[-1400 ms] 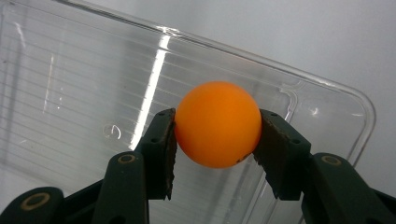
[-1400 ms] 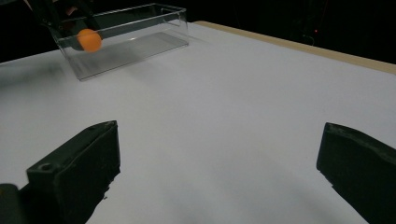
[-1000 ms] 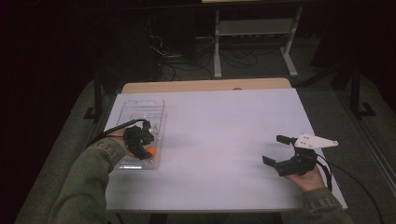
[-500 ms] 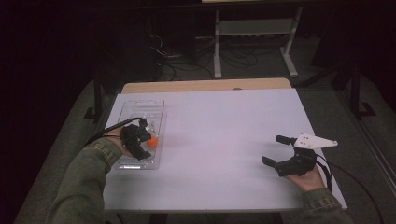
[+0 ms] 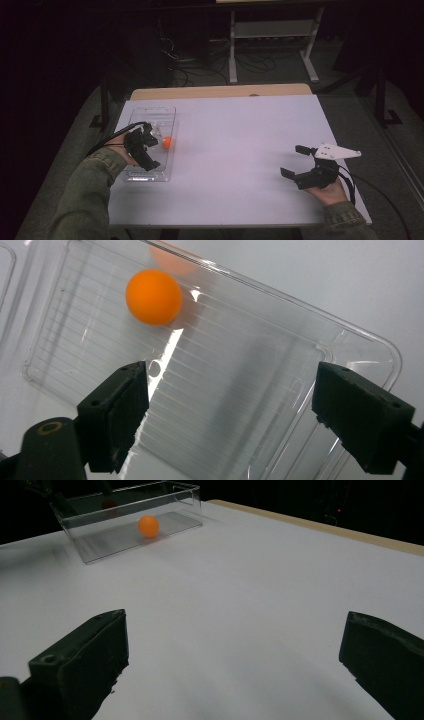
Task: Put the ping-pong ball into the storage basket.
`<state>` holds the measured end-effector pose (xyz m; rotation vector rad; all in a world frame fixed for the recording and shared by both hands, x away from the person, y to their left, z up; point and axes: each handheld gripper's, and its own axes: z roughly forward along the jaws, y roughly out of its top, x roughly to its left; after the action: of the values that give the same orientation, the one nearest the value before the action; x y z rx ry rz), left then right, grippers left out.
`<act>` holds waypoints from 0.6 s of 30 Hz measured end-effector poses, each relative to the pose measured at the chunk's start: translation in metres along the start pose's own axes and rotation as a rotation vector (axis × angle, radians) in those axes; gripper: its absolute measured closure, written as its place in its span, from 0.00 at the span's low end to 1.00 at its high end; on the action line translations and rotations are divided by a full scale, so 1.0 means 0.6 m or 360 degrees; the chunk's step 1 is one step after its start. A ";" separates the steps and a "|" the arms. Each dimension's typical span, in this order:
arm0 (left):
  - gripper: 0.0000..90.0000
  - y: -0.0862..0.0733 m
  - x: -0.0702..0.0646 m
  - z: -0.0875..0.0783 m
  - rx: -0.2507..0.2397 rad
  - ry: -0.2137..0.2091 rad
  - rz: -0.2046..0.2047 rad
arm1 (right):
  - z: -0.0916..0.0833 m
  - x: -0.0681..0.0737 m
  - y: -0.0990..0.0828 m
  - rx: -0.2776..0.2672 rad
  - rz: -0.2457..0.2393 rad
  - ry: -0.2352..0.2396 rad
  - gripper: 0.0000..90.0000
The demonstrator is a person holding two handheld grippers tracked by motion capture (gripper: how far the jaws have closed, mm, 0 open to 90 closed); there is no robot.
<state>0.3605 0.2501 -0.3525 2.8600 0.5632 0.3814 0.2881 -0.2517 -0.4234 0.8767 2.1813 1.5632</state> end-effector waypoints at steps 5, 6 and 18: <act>0.11 -0.001 0.002 -0.003 -0.0014 -0.0001 -0.0035 | 0.000 0.001 0.000 0.0003 -0.0001 0.0000 0.00; 0.10 -0.001 0.003 -0.003 -0.0014 -0.0005 -0.0042 | 0.000 0.001 0.000 0.0004 -0.0001 -0.0001 0.00; 0.00 -0.012 0.005 -0.017 -0.0186 -0.0026 -0.0162 | -0.003 0.001 0.000 0.0004 0.0005 -0.0005 0.00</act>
<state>0.3579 0.2593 -0.3437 2.7078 0.6579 0.3614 0.2863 -0.2527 -0.4228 0.8833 2.1810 1.5596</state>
